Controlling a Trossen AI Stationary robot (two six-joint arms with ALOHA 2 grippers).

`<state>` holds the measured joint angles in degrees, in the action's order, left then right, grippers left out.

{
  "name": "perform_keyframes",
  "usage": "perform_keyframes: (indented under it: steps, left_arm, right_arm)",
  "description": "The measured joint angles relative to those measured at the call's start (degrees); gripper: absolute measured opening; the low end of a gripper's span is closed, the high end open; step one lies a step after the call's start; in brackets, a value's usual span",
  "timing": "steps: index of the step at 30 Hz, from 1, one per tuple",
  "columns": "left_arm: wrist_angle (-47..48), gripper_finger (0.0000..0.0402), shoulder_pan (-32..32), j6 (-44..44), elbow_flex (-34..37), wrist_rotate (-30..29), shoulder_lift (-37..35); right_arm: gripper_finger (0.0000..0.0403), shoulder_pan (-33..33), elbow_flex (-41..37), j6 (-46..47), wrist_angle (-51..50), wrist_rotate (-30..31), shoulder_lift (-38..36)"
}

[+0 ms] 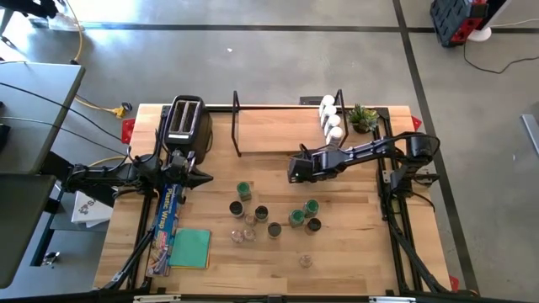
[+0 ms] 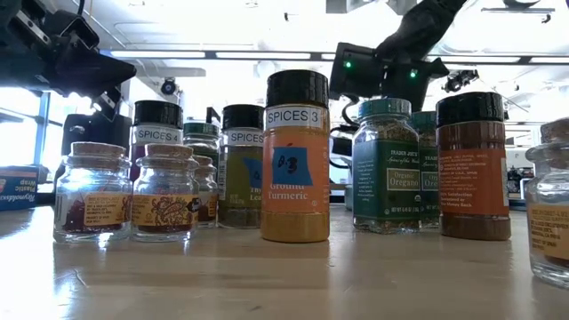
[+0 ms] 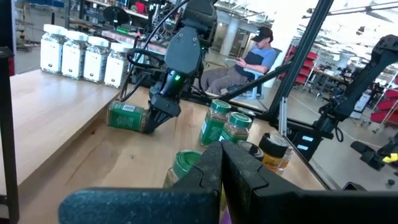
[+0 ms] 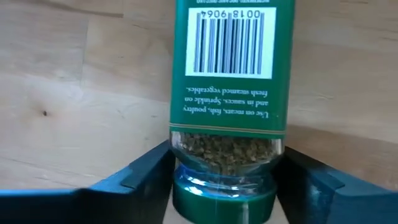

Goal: Shelf spices
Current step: Put the green seasoning bottle on the shelf

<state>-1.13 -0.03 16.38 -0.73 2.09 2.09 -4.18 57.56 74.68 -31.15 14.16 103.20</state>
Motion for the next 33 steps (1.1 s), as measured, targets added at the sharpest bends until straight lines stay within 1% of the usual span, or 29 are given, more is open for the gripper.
perform_keyframes:
  steps: [3,7,10,13,15,18,21,23,26,27,29,33]
  left_arm:
    - [0.0,0.0,0.0,0.0,0.0,0.0,0.0]
    - [0.0,0.0,0.0,0.0,0.0,0.0,0.0]
    - [0.0,0.0,0.0,0.0,0.0,0.0,0.0]
    - [0.0,0.0,0.0,0.0,0.0,0.0,0.0]
    - [0.0,0.0,0.0,0.0,0.0,0.0,0.0]
    - [0.0,0.0,0.0,0.0,0.0,0.0,0.0]
    - [0.0,0.0,0.0,0.0,0.0,0.0,0.0]
    - [0.0,0.0,0.0,0.0,0.0,0.0,0.0]
    - [0.1,0.0,0.0,0.0,0.0,0.0,0.0]
    - [0.1,0.0,0.0,0.0,0.0,0.0,0.0]
    - [0.1,0.0,0.0,0.0,0.0,0.0,0.0]
    - [0.1,0.0,0.0,0.0,0.0,0.0,0.0]
  right_arm:
    - [0.019,-0.1,0.0,-0.1,-0.1,-1.0,0.0]
    - [0.0189,-0.2,0.7,-0.3,-2.3,-5.8,-0.5]
    - [0.0189,0.8,1.6,-0.5,-7.3,-13.8,-3.3]
    - [0.0189,1.5,2.7,-3.0,-10.8,-22.6,-8.1]
    - [0.0189,2.3,2.9,-3.5,-15.7,-27.4,-11.8]
    - [0.0189,3.0,2.9,-2.3,-25.6,-35.4,-17.1]
    - [0.0189,2.5,2.3,-1.2,-35.7,-46.3,-21.5]
    - [0.0189,1.6,1.2,-2.5,-40.1,-55.7,-22.9]
    - [0.0189,0.8,-1.5,-5.4,-42.6,-69.4,-24.0]
    - [0.0189,0.7,-3.1,-6.2,-42.5,-72.5,-23.9]
    - [0.0189,0.7,-6.9,-7.7,-40.9,-75.5,-23.1]
    - [0.0189,0.0,-13.9,-9.6,-34.4,-77.7,-21.6]
